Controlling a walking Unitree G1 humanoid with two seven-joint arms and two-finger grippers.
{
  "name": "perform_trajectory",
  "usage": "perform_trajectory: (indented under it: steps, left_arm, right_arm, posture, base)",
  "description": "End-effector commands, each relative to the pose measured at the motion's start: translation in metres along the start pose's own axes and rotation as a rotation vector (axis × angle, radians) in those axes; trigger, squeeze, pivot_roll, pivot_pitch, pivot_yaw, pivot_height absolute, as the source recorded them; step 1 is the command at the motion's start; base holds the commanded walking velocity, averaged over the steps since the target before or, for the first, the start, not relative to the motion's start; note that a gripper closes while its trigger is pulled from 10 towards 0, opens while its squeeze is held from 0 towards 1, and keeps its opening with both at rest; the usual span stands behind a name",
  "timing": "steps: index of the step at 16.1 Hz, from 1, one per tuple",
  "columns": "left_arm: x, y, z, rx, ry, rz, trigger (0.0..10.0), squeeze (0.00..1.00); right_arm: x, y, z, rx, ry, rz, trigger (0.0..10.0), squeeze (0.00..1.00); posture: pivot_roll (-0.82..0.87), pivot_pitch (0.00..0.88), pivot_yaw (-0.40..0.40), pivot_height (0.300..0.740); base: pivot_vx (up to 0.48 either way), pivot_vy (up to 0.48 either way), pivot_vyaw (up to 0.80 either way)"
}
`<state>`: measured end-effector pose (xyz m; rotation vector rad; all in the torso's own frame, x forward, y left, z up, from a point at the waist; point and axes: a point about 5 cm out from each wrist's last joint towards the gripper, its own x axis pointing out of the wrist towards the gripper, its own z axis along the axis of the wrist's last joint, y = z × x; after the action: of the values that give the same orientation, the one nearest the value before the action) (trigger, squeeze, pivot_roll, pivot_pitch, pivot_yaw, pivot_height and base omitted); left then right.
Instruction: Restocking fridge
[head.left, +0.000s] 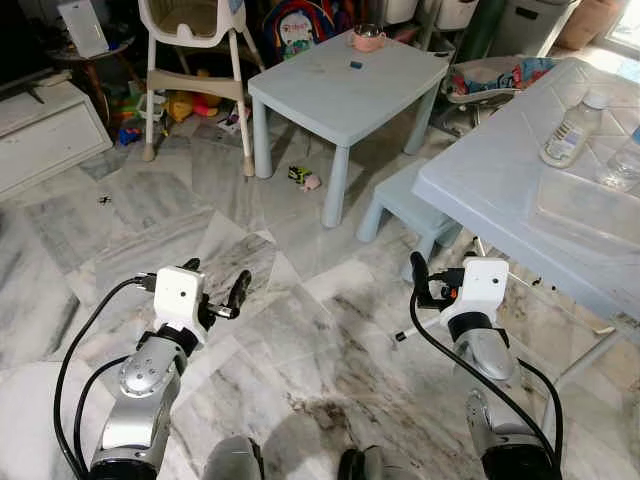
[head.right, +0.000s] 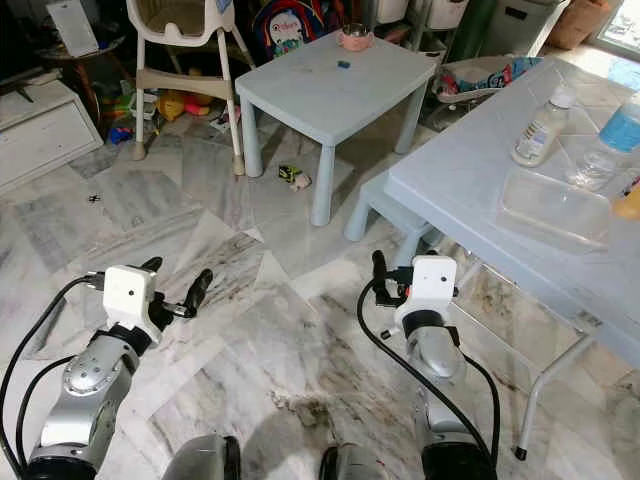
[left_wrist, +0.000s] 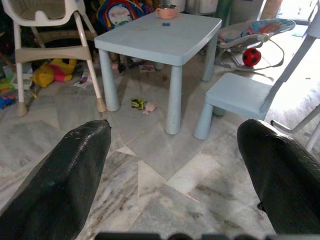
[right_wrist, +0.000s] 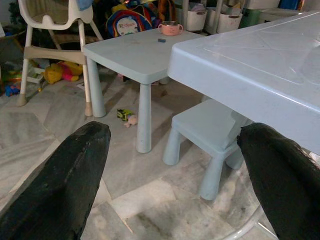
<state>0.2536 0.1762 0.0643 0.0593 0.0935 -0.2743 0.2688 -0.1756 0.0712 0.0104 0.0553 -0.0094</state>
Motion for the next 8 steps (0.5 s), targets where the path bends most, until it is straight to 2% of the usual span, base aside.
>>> perform_trajectory:
  steps: [1, 8]
  left_arm:
    - [-0.0014, -0.0010, -0.0023, 0.008, 0.007, -0.008, 10.0, 0.00]
    - [-0.0024, -0.0012, -0.0056, 0.024, 0.018, -0.005, 10.0, 0.00]
  right_arm:
    - [0.0006, -0.0034, 0.0006, -0.002, -0.004, -0.018, 10.0, 0.00]
    - [-0.0014, -0.0039, -0.0024, 0.002, 0.008, -0.015, 10.0, 0.00]
  posture:
    - [0.06, 0.042, -0.027, 0.740]
    - [0.06, 0.040, -0.023, 0.740]
  base:
    - [0.000, 0.000, 0.00]
    - [0.000, 0.000, 0.00]
